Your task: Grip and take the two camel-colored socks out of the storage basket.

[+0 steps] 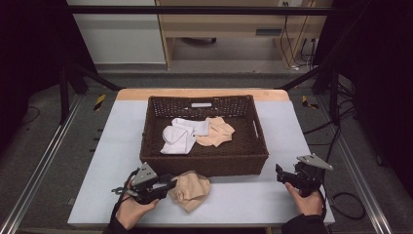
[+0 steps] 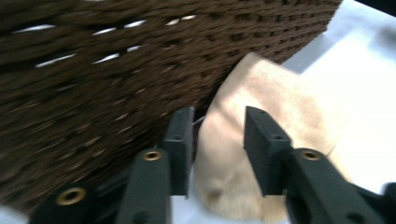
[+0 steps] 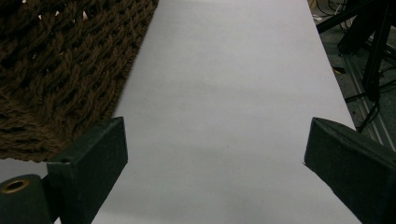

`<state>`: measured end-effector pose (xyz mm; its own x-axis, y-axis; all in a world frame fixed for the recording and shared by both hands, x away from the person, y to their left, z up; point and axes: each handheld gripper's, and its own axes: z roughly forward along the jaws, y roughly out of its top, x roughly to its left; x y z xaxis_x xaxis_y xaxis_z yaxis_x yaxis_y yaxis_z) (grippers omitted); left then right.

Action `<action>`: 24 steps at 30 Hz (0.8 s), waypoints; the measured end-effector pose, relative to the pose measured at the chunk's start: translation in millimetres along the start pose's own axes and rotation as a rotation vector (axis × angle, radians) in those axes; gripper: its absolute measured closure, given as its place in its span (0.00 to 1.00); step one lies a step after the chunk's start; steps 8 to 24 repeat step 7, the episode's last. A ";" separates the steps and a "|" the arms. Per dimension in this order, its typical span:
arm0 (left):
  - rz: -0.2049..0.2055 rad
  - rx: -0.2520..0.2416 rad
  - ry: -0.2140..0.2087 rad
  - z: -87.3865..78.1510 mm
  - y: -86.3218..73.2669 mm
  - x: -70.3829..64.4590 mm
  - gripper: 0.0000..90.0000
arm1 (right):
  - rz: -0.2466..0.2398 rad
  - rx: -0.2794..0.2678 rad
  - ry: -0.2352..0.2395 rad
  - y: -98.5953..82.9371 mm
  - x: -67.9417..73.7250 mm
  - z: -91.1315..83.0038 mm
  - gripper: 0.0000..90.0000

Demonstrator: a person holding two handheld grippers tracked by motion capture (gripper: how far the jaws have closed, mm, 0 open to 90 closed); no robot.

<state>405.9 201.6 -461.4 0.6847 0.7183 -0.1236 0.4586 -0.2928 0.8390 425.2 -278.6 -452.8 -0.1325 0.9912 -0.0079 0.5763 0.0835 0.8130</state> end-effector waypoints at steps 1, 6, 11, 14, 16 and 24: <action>-0.010 -0.013 0.015 -5.9 -3.1 4.2 0.59 | 0.006 0.006 -0.001 -0.3 -0.2 -0.1 0.07; -0.013 -0.024 0.093 -22.7 -13.4 16.3 0.51 | 0.012 0.004 -0.002 -0.5 -1.2 -0.7 0.07; -0.013 -0.024 0.093 -22.7 -13.4 16.3 0.49 | 0.012 0.004 -0.002 -0.5 -1.2 -0.7 0.07; -0.013 -0.024 0.093 -22.7 -13.4 16.3 0.49 | 0.012 0.004 -0.002 -0.5 -1.2 -0.7 0.07; -0.013 -0.024 0.093 -22.7 -13.4 16.3 0.49 | 0.012 0.004 -0.002 -0.5 -1.2 -0.7 0.07; -0.013 -0.024 0.093 -22.7 -13.4 16.3 0.49 | 0.012 0.004 -0.002 -0.5 -1.2 -0.7 0.07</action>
